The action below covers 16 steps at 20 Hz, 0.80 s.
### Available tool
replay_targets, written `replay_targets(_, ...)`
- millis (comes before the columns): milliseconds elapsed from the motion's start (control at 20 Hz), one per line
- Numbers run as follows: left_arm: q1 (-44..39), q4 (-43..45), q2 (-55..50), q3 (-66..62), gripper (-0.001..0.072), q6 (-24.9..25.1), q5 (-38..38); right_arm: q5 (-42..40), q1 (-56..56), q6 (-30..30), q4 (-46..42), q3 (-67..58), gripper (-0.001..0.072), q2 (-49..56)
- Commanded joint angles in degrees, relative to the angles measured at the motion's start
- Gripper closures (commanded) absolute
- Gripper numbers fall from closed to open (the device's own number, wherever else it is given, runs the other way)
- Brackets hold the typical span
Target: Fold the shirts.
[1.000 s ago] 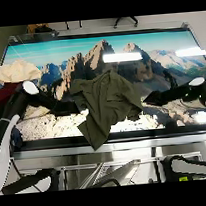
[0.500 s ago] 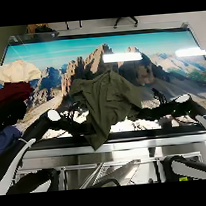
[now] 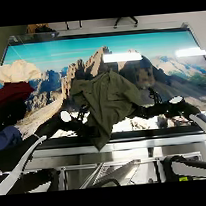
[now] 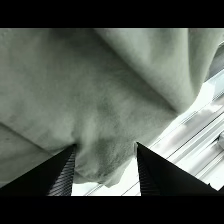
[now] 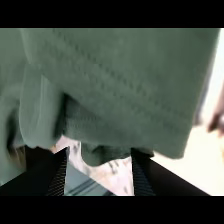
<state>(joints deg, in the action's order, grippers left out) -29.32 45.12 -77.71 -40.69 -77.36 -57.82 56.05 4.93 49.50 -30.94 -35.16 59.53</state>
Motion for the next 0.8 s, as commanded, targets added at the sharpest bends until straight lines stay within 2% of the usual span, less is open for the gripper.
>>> replay_targets(0, -0.4, -0.1, -0.4, -0.4, 0.0299, 0.0, -0.1, -1.9, -0.1, -1.7, 2.5, 0.0, 0.0258, 0.6)
replay_targets(250, -0.4, -0.2, -0.4, -0.4, 0.0298, 0.0, -2.1, -0.3, 3.2, -1.7, 1.2, -0.3, 0.0258, -2.6)
replay_targets(400, 1.3, 0.2, -0.3, -0.4, 0.0296, 0.2, -6.7, -0.1, 5.9, -1.7, 1.1, -0.3, 0.0258, -3.1)
replay_targets(600, 11.1, 0.4, 4.5, -0.1, 0.0297, 2.0, -12.0, -0.1, 6.0, -1.7, 1.2, -0.3, 0.0258, -3.1)
replay_targets(750, 18.1, -0.4, 10.4, 4.9, 0.0297, 1.9, -8.0, -0.1, 6.0, -1.7, 1.2, -0.3, 0.0258, -3.0)
